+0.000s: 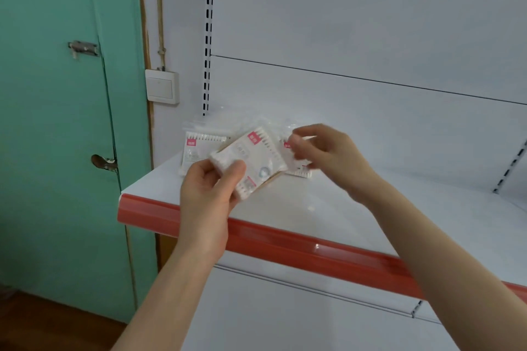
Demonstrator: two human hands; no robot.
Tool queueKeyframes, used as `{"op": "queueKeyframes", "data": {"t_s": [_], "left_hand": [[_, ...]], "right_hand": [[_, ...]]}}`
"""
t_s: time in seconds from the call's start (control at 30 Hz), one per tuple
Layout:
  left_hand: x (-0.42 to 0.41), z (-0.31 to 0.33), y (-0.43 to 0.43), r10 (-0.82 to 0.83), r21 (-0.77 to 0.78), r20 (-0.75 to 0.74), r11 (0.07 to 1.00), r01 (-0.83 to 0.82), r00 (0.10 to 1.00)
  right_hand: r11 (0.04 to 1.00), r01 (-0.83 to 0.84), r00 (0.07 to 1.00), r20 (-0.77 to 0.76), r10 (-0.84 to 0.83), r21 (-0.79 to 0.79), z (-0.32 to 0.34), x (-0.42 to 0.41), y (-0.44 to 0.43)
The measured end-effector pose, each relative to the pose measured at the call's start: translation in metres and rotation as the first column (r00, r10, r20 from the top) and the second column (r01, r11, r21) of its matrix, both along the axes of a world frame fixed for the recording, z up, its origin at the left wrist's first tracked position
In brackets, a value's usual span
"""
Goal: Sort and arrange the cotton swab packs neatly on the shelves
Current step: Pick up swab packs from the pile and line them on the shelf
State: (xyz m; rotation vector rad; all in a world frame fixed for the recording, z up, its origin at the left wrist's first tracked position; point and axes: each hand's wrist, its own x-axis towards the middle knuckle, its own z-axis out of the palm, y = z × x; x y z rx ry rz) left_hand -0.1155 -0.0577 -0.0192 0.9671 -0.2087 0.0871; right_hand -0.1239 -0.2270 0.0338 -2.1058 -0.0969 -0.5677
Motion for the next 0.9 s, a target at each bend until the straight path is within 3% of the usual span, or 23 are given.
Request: {"op": "queueKeyframes", "data": {"t_s": [0.07, 0.13, 0.17, 0.23, 0.3, 0.47, 0.63, 0.77, 0.9], "left_hand": [[0.000, -0.001, -0.010, 0.006, 0.121, 0.069, 0.993, -0.014, 0.998], [0.001, -0.010, -0.013, 0.061, 0.411, 0.296, 0.893, -0.185, 0.953], [0.002, -0.017, -0.013, 0.078, 0.543, 0.459, 0.764, -0.349, 0.885], [0.006, -0.034, -0.013, -0.016, 0.643, 0.700, 0.449, -0.621, 0.714], [0.010, -0.047, -0.014, -0.103, 0.636, 0.766, 0.258, -0.727, 0.634], [0.016, -0.049, -0.014, -0.128, 0.627, 0.778, 0.219, -0.748, 0.615], [0.016, -0.050, -0.013, -0.127, 0.606, 0.794, 0.231, -0.761, 0.594], [0.017, -0.052, -0.013, -0.131, 0.587, 0.809, 0.229, -0.776, 0.573], [0.020, -0.053, -0.010, -0.169, 0.576, 0.817, 0.277, -0.769, 0.551]], "right_hand": [[0.986, -0.143, 0.987, -0.061, 0.149, 0.088, -0.004, -0.008, 0.006], [0.980, -0.128, 0.991, -0.019, 0.133, 0.153, 0.002, -0.010, -0.004], [0.984, -0.081, 0.997, -0.001, 0.082, 0.156, 0.006, -0.009, -0.014], [0.997, 0.035, 0.999, -0.006, -0.035, 0.073, 0.014, -0.005, -0.036], [0.991, 0.114, 0.992, -0.045, -0.117, -0.073, 0.017, 0.007, -0.051], [0.900, 0.203, 0.970, -0.044, -0.238, -0.386, 0.003, 0.050, -0.037], [0.755, 0.415, 0.900, 0.106, -0.424, -0.507, -0.014, 0.061, -0.027], [0.760, 0.417, 0.895, 0.079, -0.440, -0.498, -0.017, 0.059, -0.031], [0.847, 0.441, 0.898, 0.138, -0.418, -0.297, -0.014, 0.042, -0.042]]}}
